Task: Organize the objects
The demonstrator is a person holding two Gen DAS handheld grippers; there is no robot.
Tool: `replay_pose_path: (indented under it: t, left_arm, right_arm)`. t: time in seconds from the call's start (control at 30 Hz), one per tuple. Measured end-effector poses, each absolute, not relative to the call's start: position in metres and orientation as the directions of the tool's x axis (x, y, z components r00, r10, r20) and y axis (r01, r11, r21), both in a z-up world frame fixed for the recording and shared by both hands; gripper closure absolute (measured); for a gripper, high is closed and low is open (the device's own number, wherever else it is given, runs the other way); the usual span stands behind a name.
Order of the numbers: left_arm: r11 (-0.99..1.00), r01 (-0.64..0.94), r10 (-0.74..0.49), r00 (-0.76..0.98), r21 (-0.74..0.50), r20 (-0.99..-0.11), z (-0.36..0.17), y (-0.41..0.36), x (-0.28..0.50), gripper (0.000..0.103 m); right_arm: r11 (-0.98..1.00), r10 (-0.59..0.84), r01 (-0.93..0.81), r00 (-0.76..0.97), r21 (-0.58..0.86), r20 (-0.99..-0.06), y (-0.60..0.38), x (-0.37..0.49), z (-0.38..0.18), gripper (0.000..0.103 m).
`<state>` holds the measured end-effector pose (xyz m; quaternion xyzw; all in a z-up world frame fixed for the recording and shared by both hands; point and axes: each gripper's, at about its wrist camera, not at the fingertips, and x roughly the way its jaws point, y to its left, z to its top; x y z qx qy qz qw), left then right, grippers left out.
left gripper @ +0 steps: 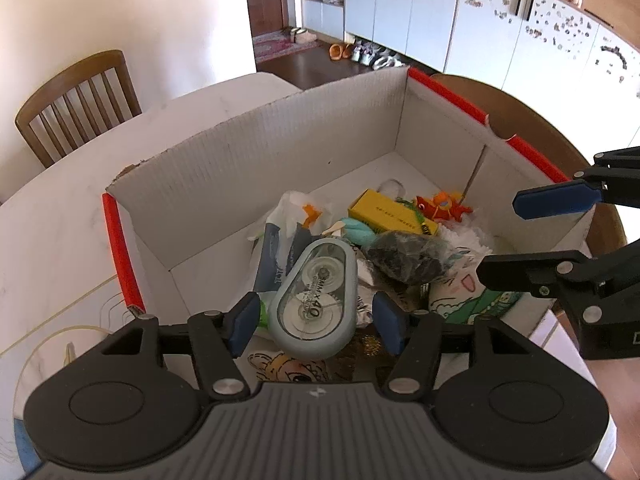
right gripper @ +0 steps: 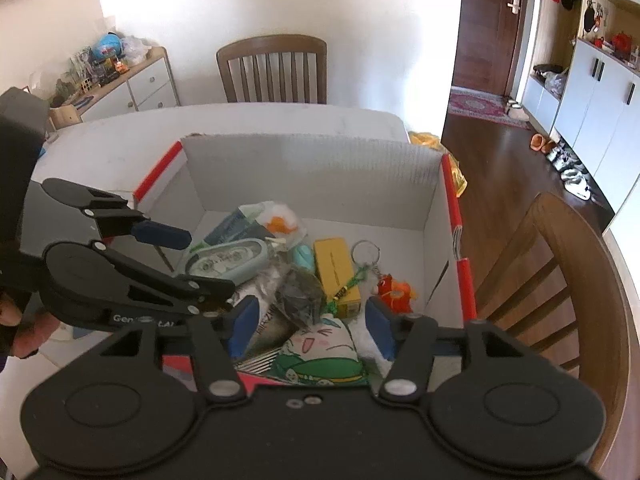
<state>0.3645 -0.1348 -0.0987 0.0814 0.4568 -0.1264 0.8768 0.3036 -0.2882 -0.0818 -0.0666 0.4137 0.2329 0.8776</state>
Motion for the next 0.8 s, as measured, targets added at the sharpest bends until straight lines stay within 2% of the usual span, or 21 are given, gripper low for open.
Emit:
replay_pose_path:
  t: [0.4, 0.57, 0.67, 0.8]
  left_arm:
    - [0.958, 0.287, -0.193, 0.598, -0.017, -0.778, -0.073, -0.126, 0.338, 0.041]
    - [0.959, 0.282, -0.209, 0.630, -0.030, -0.748, -0.057, -0.115, 0.324, 0.037]
    - [0.959, 0.281, -0.221, 0.646, -0.042, -0.731, -0.048, -0.106, 0.318, 0.037]
    - [0.958, 0.283, -0.238, 0.666, -0.057, -0.707, -0.037, -0.094, 0.306, 0.036]
  right_arm:
    - [0.873, 0.375, -0.484, 0.589, 0.060, -0.716, -0.277, 0.278, -0.055, 0.041]
    - [0.873, 0.380, -0.484, 0.605, 0.056, -0.700, -0.270, 0.265, -0.044, 0.040]
    - [0.878, 0.379, -0.476, 0.620, 0.054, -0.687, -0.265, 0.256, -0.037, 0.035]
    - [0.884, 0.379, -0.464, 0.639, 0.058, -0.669, -0.260, 0.245, -0.027, 0.033]
